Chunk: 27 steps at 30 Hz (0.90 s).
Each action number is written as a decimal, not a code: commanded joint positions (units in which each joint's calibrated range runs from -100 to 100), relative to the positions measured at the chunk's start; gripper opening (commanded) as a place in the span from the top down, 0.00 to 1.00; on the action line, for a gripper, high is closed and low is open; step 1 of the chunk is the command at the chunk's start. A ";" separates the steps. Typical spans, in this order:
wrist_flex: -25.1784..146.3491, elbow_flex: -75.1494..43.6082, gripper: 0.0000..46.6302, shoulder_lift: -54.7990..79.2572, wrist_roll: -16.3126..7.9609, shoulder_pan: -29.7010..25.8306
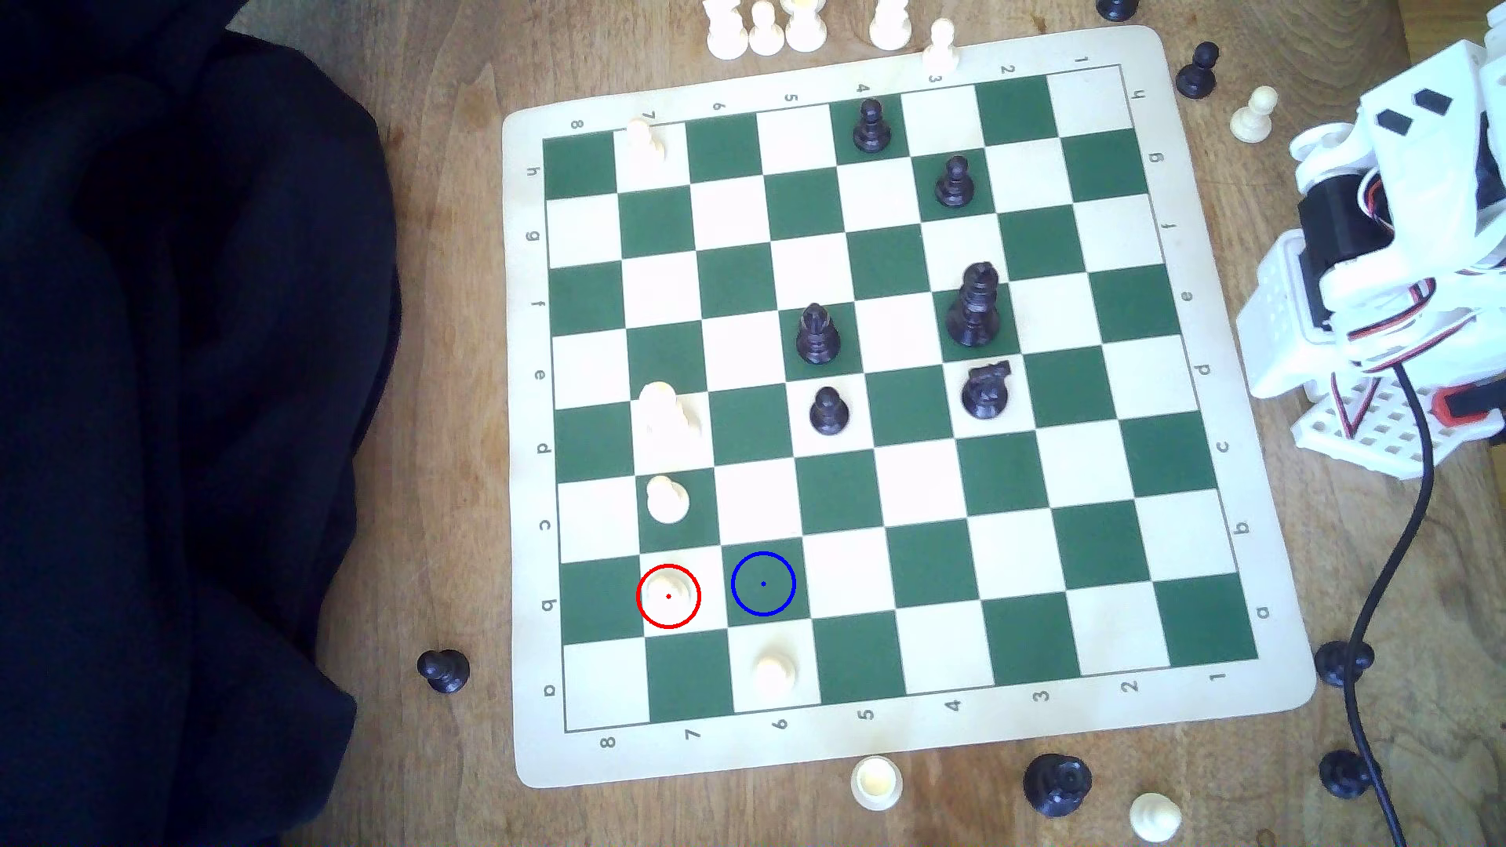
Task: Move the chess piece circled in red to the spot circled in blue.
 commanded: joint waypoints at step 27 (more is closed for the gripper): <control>99.05 -7.89 0.99 0.14 0.20 -0.50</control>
